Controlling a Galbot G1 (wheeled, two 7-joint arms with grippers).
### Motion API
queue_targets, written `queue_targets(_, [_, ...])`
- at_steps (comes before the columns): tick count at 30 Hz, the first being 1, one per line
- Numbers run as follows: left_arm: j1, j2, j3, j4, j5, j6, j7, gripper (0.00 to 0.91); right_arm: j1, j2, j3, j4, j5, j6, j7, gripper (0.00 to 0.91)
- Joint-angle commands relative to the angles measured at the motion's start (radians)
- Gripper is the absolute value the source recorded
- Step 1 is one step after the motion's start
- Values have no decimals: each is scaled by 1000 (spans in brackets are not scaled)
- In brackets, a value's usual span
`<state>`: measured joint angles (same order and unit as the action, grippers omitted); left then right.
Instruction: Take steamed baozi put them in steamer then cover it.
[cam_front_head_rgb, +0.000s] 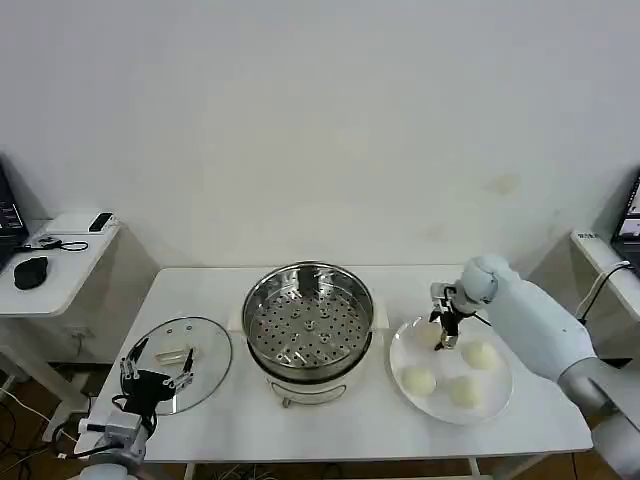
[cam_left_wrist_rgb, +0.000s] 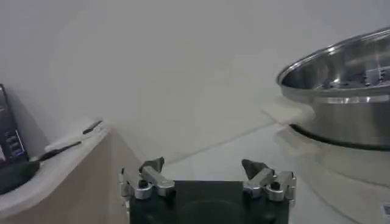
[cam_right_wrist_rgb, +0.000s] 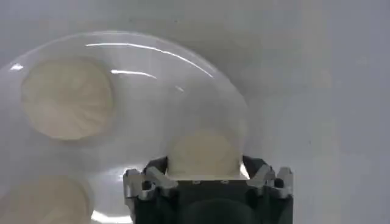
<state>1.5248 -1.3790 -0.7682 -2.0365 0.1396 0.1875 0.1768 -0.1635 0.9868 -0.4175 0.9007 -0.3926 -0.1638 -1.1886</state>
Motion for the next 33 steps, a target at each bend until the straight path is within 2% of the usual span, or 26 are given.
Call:
queue_targets(1, [0, -1, 1, 2, 0, 0, 0, 907, -2, 1, 0, -3, -1, -1, 7, 625])
queue_targets(12, [1, -1, 7, 1, 3, 1, 1, 907, 28, -56, -1, 61, 39, -17, 0, 625])
queue_targets(15, [5, -1, 8, 2, 3, 0, 1, 907, 63, -73, -19, 99, 69, -28, -6, 625])
queue_targets(20, [6, 1, 10, 2, 4, 1, 0, 907, 230, -81, -112, 169, 168, -42, -23, 625])
queue_targets(28, [17, 0, 6, -5, 8, 1, -1, 907, 436, 49, -204, 150, 295, -43, -46, 625])
queue_targets(31, [25, -2, 3, -7, 9, 0, -5, 907, 480, 112, -219, 123, 306, -21, -56, 625])
queue_targets(32, [28, -2, 1, -7, 8, 0, -6, 907, 486, 127, -221, 115, 316, -13, -60, 625])
queue_targets(33, [31, -4, 0, -7, 8, -1, -9, 907, 497, 167, -223, 65, 357, 65, -63, 625])
